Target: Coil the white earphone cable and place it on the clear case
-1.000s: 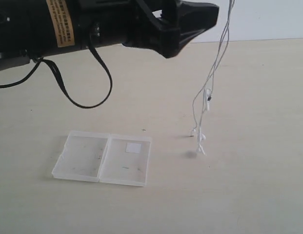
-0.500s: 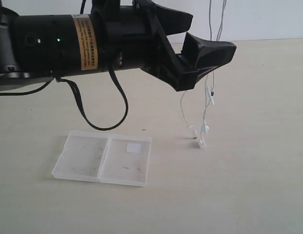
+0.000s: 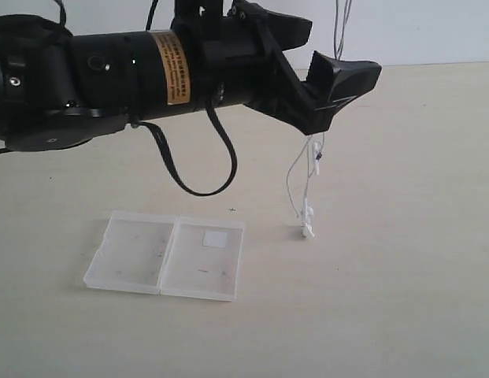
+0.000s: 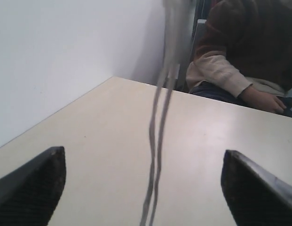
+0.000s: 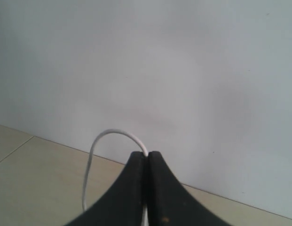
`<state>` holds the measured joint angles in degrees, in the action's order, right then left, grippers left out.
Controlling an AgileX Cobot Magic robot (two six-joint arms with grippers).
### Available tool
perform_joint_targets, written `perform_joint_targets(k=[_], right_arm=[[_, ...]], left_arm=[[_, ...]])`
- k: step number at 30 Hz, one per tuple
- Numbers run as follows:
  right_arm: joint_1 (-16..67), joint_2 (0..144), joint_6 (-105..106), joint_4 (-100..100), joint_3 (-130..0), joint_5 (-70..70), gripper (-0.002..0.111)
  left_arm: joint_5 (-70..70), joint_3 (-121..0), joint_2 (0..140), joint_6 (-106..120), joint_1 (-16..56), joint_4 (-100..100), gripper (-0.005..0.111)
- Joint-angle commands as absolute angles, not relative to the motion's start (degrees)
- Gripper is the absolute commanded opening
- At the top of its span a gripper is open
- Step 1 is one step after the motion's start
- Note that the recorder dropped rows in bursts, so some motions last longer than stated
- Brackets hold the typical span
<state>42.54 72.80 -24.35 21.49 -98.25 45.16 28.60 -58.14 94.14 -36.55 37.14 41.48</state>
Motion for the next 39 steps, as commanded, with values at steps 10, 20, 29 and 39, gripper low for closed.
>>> perform_joint_targets(k=[10, 20, 29, 39], right_arm=[[42.7, 72.4, -24.3, 21.3, -97.9, 44.6, 0.0], [42.7, 72.4, -24.2, 21.5, -97.9, 45.8, 0.0], [42.7, 71.6, -24.2, 23.8, -97.9, 47.8, 0.0], [42.7, 69.0, -24.2, 25.7, -97.9, 50.9, 0.0]], left_arm=[[28.6, -61.0, 100.1, -36.2, 37.4, 40.7, 0.085], [28.6, -61.0, 100.1, -36.2, 37.2, 42.0, 0.045], [28.4, -61.0, 100.1, -36.0, 37.2, 44.8, 0.018], [28.2, -61.0, 99.7, -36.0, 37.2, 45.3, 0.0]])
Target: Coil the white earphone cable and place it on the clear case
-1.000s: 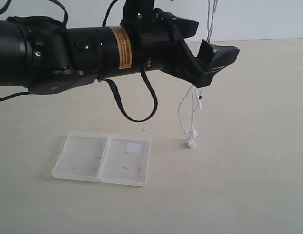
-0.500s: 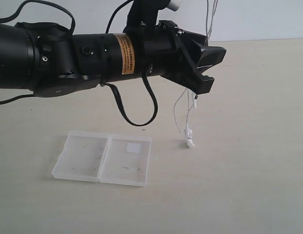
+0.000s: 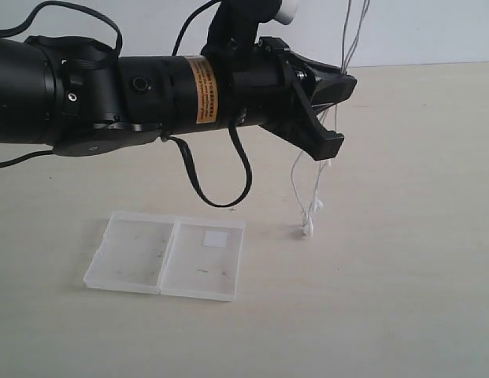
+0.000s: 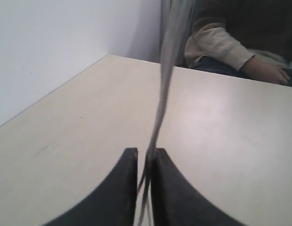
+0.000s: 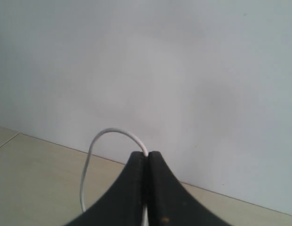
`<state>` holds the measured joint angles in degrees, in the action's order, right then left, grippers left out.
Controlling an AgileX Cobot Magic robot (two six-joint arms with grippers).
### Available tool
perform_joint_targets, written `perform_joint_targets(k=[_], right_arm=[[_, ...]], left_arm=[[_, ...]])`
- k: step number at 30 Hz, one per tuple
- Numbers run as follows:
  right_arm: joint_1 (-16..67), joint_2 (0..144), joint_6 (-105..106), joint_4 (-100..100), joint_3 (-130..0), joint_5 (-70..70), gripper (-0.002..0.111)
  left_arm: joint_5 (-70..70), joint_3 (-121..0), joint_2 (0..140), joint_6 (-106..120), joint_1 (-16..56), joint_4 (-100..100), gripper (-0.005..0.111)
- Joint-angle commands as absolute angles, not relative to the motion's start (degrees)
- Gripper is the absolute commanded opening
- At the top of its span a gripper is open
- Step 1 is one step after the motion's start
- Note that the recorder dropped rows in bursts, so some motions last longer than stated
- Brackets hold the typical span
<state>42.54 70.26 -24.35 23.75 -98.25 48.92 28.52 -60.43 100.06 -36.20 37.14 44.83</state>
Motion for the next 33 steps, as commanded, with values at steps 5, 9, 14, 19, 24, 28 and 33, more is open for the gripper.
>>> perform_joint_targets(k=[5, 9, 14, 19, 24, 28, 33], right_arm=[[42.7, 66.8, -25.7, 29.9, -94.3, 53.5, 0.0], [42.7, 63.4, -29.9, 33.0, -88.7, 52.3, 0.0], [42.7, 57.1, -34.2, 36.1, -80.0, 51.2, 0.0], [42.7, 47.5, -42.0, 39.7, -68.3, 49.6, 0.0], [42.7, 39.5, -44.2, 36.7, -57.7, 47.7, 0.0], [42.7, 35.8, -42.8, 33.1, -51.7, 47.7, 0.0], [42.7, 34.7, -35.7, 25.7, -46.1, 47.8, 0.0]], left_arm=[[28.2, -61.0, 97.7, -37.2, 37.2, 47.9, 0.0], [25.4, -61.0, 95.9, -39.6, 37.1, 49.1, 0.0], [25.0, -61.0, 94.5, -44.1, 37.1, 53.7, 0.0], [23.8, -61.0, 93.1, -46.2, 37.1, 54.8, 0.0], [20.5, -61.0, 91.5, -46.3, 37.1, 55.4, 0.0], [19.4, -61.0, 90.9, -46.6, 37.1, 55.4, 0.0], [19.3, -61.0, 90.8, -46.7, 37.1, 55.4, 0.0]])
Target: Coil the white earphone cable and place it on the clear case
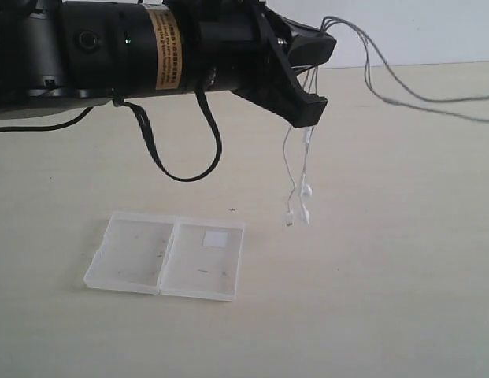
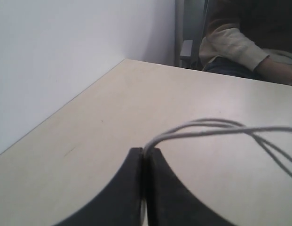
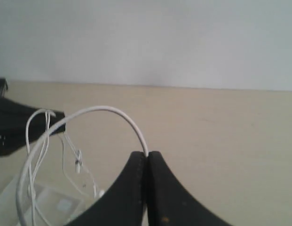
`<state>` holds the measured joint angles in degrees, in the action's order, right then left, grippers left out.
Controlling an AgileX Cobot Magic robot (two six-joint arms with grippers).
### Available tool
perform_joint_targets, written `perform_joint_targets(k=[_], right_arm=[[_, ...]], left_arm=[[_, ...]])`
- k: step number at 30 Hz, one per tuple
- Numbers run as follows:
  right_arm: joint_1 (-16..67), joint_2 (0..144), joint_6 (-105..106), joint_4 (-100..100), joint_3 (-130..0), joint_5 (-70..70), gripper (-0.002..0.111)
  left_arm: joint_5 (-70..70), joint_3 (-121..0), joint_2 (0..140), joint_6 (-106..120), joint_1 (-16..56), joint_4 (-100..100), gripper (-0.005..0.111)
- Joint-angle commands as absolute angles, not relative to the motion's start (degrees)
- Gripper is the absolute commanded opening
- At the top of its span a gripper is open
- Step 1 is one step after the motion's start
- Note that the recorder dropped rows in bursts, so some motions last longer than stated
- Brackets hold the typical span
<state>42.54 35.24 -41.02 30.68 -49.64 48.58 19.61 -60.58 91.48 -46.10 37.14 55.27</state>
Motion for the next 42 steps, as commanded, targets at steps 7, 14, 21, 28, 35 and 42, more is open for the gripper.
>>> perform_joint_targets(k=[7, 14, 21, 28, 35, 42], right_arm=[[42.7, 34.7, -28.8, 19.3, -39.4, 43.5, 0.0], [42.7, 40.6, -28.1, 17.8, -27.7, 27.9, 0.0], [42.7, 56.0, -28.1, 20.2, -25.0, 15.3, 0.0], [42.7, 68.5, -28.1, 22.0, -25.0, 1.8, 0.0], [42.7, 71.9, -27.2, 22.7, -25.0, -1.7, 0.032], [42.7, 65.1, -27.2, 22.7, -25.0, 3.0, 0.062]], left_arm=[[18.1, -62.1, 90.1, -46.7, 37.1, 55.5, 0.0], [17.3, -63.3, 90.1, -46.7, 37.1, 55.5, 0.0], [16.8, -63.3, 90.1, -46.7, 37.1, 55.5, 0.0], [16.8, -63.3, 90.1, -46.6, 37.1, 55.5, 0.0], [16.8, -63.3, 90.1, -46.6, 37.1, 56.4, 0.0], [16.1, -63.3, 90.0, -46.6, 37.1, 57.8, 0.0]])
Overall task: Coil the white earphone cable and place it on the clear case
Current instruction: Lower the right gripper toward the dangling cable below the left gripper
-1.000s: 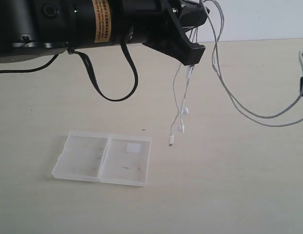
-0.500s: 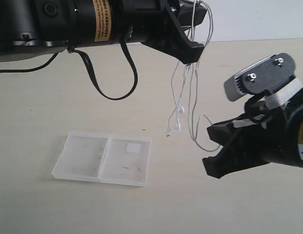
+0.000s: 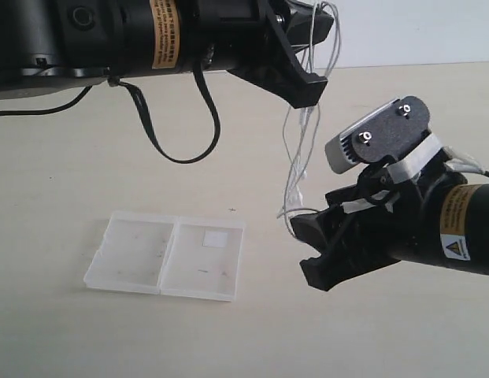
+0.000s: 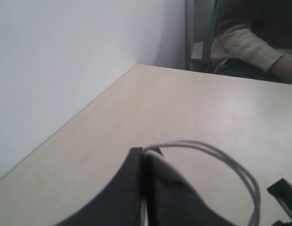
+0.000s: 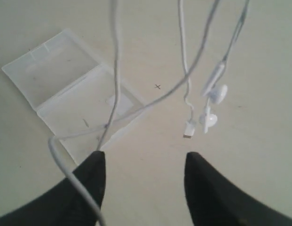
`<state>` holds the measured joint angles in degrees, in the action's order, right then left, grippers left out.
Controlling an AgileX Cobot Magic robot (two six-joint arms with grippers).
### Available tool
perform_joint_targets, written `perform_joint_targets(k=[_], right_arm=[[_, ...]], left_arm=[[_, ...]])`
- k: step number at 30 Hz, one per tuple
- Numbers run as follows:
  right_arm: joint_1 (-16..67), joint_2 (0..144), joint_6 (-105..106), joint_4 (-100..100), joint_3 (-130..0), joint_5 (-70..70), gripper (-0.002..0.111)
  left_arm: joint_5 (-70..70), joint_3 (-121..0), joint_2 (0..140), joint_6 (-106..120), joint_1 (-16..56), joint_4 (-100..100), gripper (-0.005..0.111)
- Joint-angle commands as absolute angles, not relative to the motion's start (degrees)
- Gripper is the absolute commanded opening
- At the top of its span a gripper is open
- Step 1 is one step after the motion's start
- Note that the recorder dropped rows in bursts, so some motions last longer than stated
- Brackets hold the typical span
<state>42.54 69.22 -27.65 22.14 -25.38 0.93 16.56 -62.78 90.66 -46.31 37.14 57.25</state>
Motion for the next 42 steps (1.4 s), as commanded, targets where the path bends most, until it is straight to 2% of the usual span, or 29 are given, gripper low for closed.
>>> perform_joint_targets(k=[1, 12, 17, 32, 42], right_arm=[[42.7, 63.6, -27.2, 22.7, -25.0, 3.8, 0.066], [42.7, 48.5, -22.6, 22.8, -25.0, 23.3, 0.083], [42.7, 44.0, -21.8, 21.7, -25.0, 24.9, 0.09], [42.7, 41.7, 4.9, -9.1, -25.0, 28.9, 0.096], [42.7, 41.3, 5.4, -8.0, -25.0, 28.4, 0.096]], left_arm=[[16.1, -63.3, 90.0, -46.6, 37.1, 57.8, 0.0], [15.6, -66.4, 90.0, -46.6, 37.1, 57.9, 0.0], [14.7, -66.6, 90.0, -46.7, 37.1, 57.9, 0.0], [13.1, -66.6, 90.0, -46.7, 37.1, 57.9, 0.0], [12.4, -66.6, 90.0, -46.7, 37.1, 58.0, 0.0]])
